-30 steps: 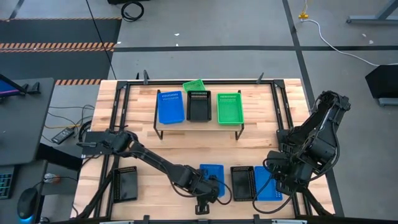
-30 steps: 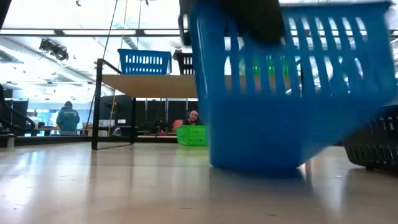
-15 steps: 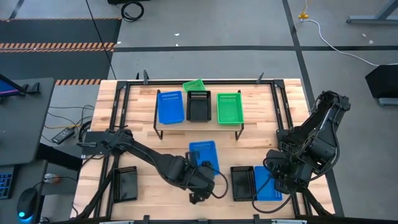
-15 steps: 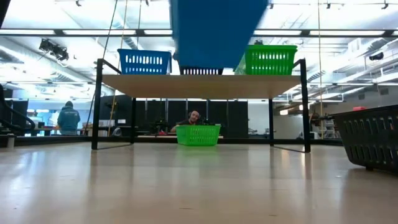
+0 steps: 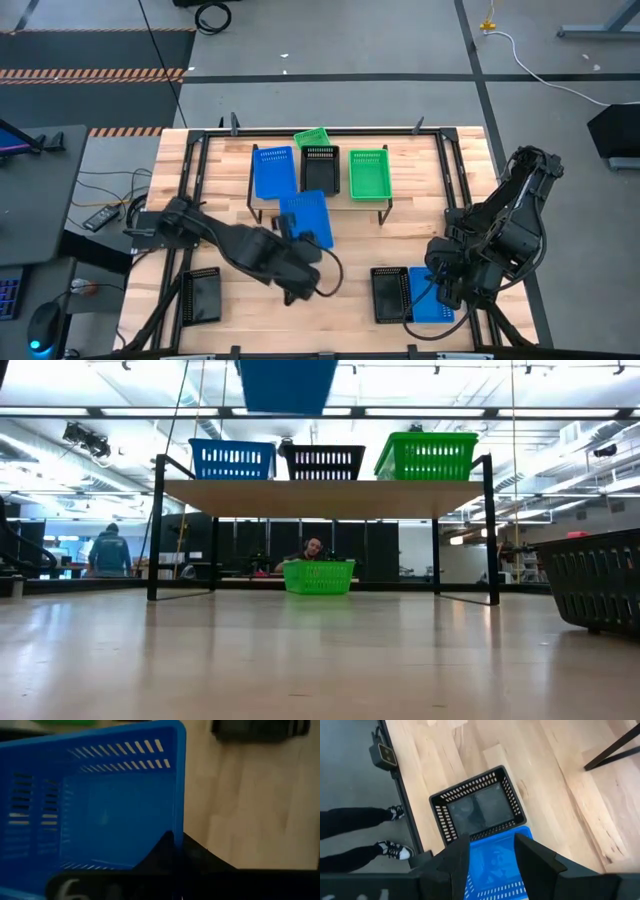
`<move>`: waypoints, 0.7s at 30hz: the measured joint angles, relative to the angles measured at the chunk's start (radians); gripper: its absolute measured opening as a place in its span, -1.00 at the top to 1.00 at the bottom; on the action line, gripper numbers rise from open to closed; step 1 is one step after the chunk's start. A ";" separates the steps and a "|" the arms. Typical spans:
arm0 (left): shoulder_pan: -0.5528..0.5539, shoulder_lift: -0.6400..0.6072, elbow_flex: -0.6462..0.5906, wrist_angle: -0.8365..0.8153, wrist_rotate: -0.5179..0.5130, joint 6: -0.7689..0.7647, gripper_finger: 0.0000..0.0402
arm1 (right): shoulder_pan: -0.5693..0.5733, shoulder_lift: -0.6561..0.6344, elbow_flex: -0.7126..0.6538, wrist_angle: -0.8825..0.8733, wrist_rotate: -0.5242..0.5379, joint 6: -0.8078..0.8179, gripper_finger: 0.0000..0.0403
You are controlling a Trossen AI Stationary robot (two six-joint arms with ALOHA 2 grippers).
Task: Stack baskets on shelf by color
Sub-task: Stack the left blue bin on top of the blue bin on the shelf
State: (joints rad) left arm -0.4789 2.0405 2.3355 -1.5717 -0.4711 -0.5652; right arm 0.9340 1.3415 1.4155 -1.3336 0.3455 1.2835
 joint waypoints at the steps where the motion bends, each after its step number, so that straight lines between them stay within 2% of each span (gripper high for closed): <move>1: 0.001 -0.019 0.000 -0.001 -0.020 -0.002 0.97 | 0.000 0.000 0.000 0.002 0.006 0.000 0.20; 5: 0.028 -0.079 0.001 0.000 -0.077 0.029 0.97 | 0.000 0.000 0.000 0.002 0.026 0.004 0.20; 12: 0.130 -0.138 -0.037 0.001 -0.037 0.261 0.97 | 0.000 0.000 0.000 0.001 0.029 0.006 0.20; 16: 0.191 -0.210 -0.141 0.001 -0.015 0.262 0.96 | 0.000 0.000 0.000 -0.003 0.028 0.009 0.20; 21: 0.227 -0.355 -0.338 -0.001 -0.001 0.255 0.97 | 0.000 0.000 0.000 -0.004 0.029 0.022 0.20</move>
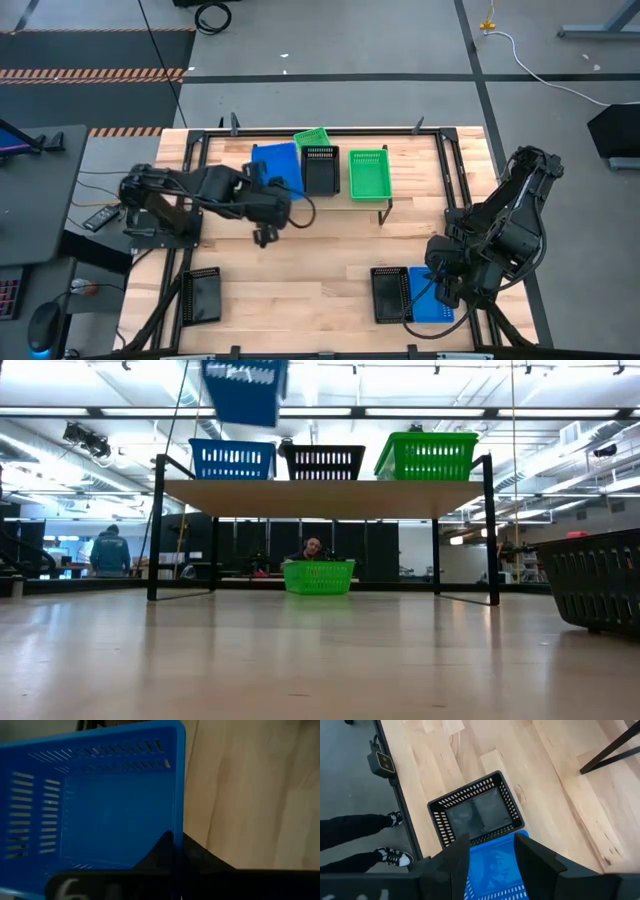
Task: Stack baskets on shelf by color
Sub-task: Stack the left blue bin on top of the blue bin on the shelf
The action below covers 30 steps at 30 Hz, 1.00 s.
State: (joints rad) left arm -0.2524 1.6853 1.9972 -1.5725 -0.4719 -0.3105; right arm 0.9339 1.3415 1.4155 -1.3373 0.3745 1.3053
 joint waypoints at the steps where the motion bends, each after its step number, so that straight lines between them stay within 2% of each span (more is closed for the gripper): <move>1: 0.004 -0.025 -0.039 0.000 0.003 0.000 0.97 | 0.000 0.000 0.000 -0.003 0.003 -0.002 0.20; 5: 0.027 -0.092 -0.171 0.032 0.009 0.000 0.96 | 0.000 0.000 0.000 -0.012 0.038 -0.023 0.20; 9: 0.053 -0.112 -0.250 0.062 -0.007 -0.028 0.96 | -0.003 0.000 0.000 -0.015 0.047 -0.042 0.20; 17: 0.097 -0.111 -0.340 0.178 -0.021 0.017 0.95 | -0.003 0.000 0.000 -0.015 0.047 -0.027 0.20; 21: 0.113 -0.111 -0.370 0.223 0.004 0.059 0.95 | -0.003 0.000 0.000 -0.015 0.043 0.006 0.20; 30: 0.133 -0.111 -0.382 0.221 -0.006 0.072 0.79 | -0.006 0.000 0.000 -0.025 0.045 0.009 0.20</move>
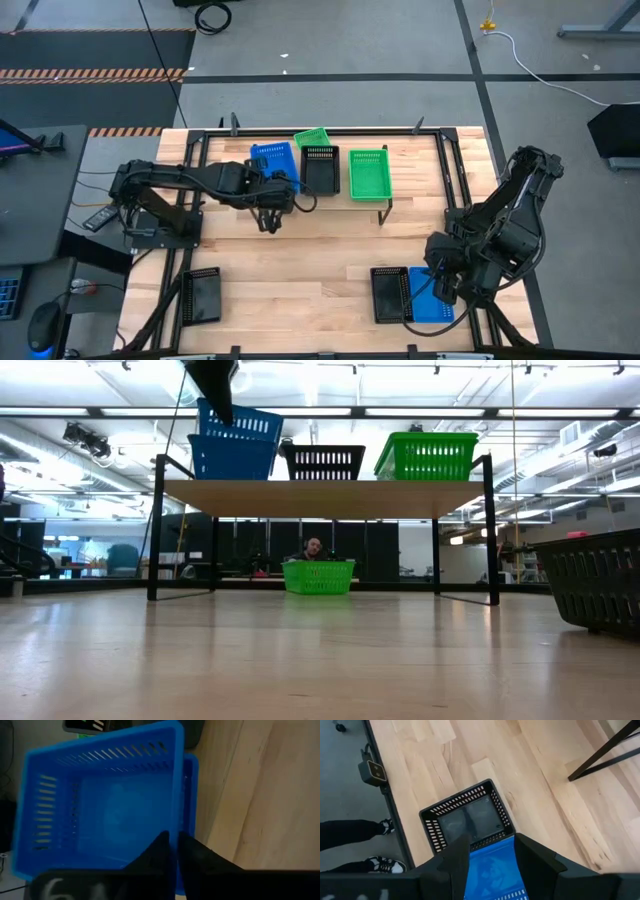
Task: Stack baskets on shelf by color
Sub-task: Stack the left blue bin on top of the blue bin on the shelf, then stack the right black bin on top of the black bin on the shelf
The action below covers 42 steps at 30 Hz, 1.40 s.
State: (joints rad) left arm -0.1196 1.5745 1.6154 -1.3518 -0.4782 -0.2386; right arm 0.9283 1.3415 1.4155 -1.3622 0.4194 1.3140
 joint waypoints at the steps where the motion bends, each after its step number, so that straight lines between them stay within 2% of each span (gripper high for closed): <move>1: 0.000 0.000 0.000 0.000 -0.002 0.000 0.77 | 0.000 0.000 0.000 -0.004 0.000 0.000 0.20; 6: -0.001 0.000 0.000 0.002 -0.007 -0.011 0.68 | -0.001 0.000 0.000 -0.016 0.003 0.005 0.20; 12: -0.002 0.000 0.002 -0.009 -0.020 -0.062 0.51 | -0.003 0.000 0.000 -0.127 0.039 0.171 0.20; 16: -0.014 0.001 0.054 -0.048 -0.031 -0.093 0.37 | -0.003 0.000 0.000 -0.114 0.040 0.182 0.19; 19: -0.034 0.001 0.123 -0.061 -0.031 -0.117 0.29 | -0.003 0.000 0.000 -0.053 0.040 0.129 0.18; 22: -0.067 0.000 0.199 -0.051 -0.026 -0.218 0.24 | -0.003 0.000 0.000 0.006 0.027 0.028 0.18; 29: -0.202 0.000 0.254 0.084 -0.022 -0.421 0.28 | -0.003 0.001 0.000 0.105 -0.071 -0.149 0.01; 31: -0.243 0.002 0.254 0.117 -0.056 -0.488 0.29 | -0.003 0.011 0.000 0.133 -0.099 -0.196 -0.07; 35: -0.321 0.013 0.254 0.185 -0.194 -0.652 0.29 | -0.003 0.068 0.000 0.181 -0.176 -0.267 -0.23; 42: -0.438 0.018 0.254 0.296 -0.320 -0.750 0.30 | -0.003 0.224 0.000 0.269 -0.284 -0.286 -0.32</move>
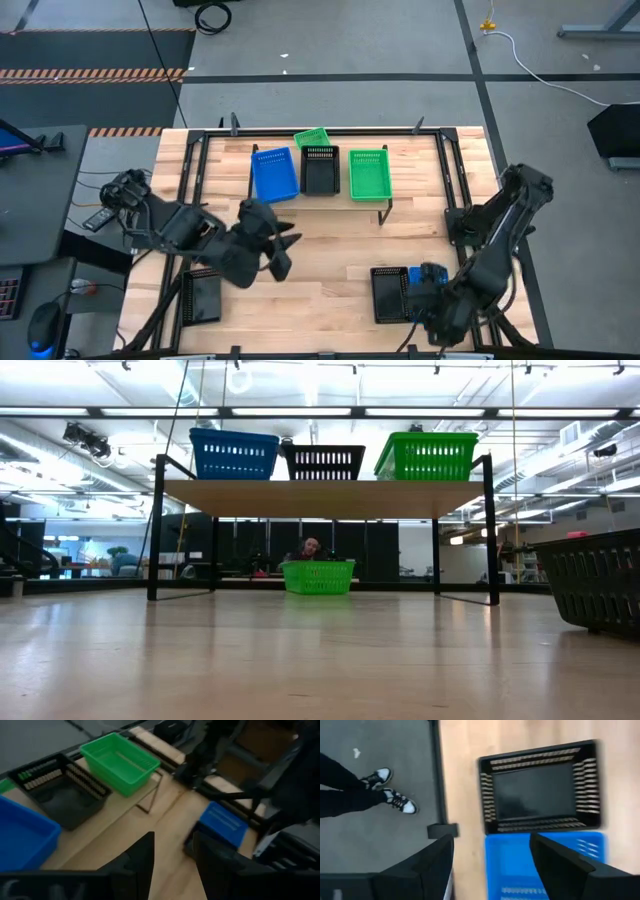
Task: Stack baskets on shelf by color
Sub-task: Stack the right black bin on top of the black bin on the shelf
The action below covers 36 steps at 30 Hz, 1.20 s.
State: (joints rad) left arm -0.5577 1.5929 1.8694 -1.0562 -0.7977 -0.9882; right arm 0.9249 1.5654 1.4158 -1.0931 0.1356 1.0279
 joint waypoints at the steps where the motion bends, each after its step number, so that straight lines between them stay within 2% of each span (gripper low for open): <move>1: -0.015 0.000 0.000 0.009 -0.010 -0.006 0.30 | 0.000 0.023 0.000 0.025 -0.007 0.001 -0.31; 10: -0.113 0.000 0.000 0.073 -0.041 -0.075 0.36 | -0.040 0.236 0.000 0.232 -0.116 -0.017 -0.24; 18: -0.184 0.000 0.000 0.093 -0.050 -0.123 0.41 | -0.089 0.362 0.000 0.171 -0.134 -0.090 -0.23; 24: -0.216 0.000 0.000 0.094 -0.055 -0.128 0.41 | -0.112 0.424 0.000 0.216 -0.139 -0.104 -0.16; 28: -0.227 0.000 0.000 0.094 -0.056 -0.127 0.41 | -0.122 0.465 0.000 0.240 -0.196 -0.177 0.11; 34: -0.228 0.000 0.000 0.076 -0.055 -0.126 0.41 | -0.145 0.468 0.000 0.206 -0.230 -0.272 0.87; 36: -0.228 0.000 0.000 0.072 -0.055 -0.126 0.41 | -0.156 0.451 0.002 0.187 -0.230 -0.289 0.93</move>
State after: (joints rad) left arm -0.7853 1.5929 1.8690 -0.9840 -0.8532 -1.1145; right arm 0.7690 2.0165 1.4177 -0.9060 -0.0944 0.7388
